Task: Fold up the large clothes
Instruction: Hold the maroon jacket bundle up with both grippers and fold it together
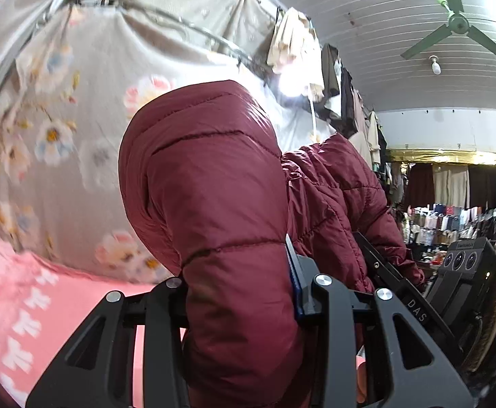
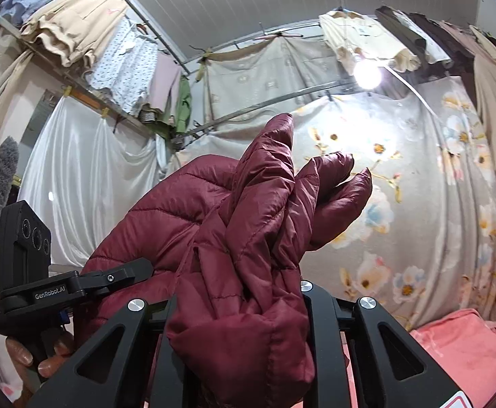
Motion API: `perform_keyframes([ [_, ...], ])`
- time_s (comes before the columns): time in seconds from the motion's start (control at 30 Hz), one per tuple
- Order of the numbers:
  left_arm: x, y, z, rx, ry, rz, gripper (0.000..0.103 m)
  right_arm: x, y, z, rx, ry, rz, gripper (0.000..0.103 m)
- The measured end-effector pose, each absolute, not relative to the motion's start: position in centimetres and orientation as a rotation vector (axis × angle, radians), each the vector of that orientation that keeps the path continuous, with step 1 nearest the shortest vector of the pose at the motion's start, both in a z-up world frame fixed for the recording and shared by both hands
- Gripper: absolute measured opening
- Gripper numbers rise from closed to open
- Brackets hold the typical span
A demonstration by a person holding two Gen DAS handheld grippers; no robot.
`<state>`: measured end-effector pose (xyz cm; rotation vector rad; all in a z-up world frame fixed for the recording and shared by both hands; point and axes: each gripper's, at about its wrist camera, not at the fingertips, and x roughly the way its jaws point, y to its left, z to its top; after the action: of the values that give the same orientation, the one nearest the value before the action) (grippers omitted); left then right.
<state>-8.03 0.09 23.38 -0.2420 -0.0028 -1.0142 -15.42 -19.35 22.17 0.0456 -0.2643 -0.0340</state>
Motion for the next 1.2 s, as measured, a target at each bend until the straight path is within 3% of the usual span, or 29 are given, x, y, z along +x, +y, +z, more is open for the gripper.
perform_keyframes([
  [0.23,-3.7,4.2,23.9,-0.218,-0.077,-0.990,0.035,-8.1,-17.0,22.3,0.040,-0.258,0.021,0.017],
  [0.47,3.7,5.8,21.7,-0.199,-0.048,-0.921,0.035,0.5,-17.1,18.8,0.082,-0.166,0.012,0.017],
  [0.77,13.7,4.7,14.6,-0.151,0.100,-0.836,0.035,10.5,-19.5,9.6,0.156,0.022,-0.048,0.017],
  [1.2,23.5,0.8,2.0,-0.115,0.330,-0.795,0.036,18.1,-25.0,-4.7,0.327,0.299,-0.145,0.017],
])
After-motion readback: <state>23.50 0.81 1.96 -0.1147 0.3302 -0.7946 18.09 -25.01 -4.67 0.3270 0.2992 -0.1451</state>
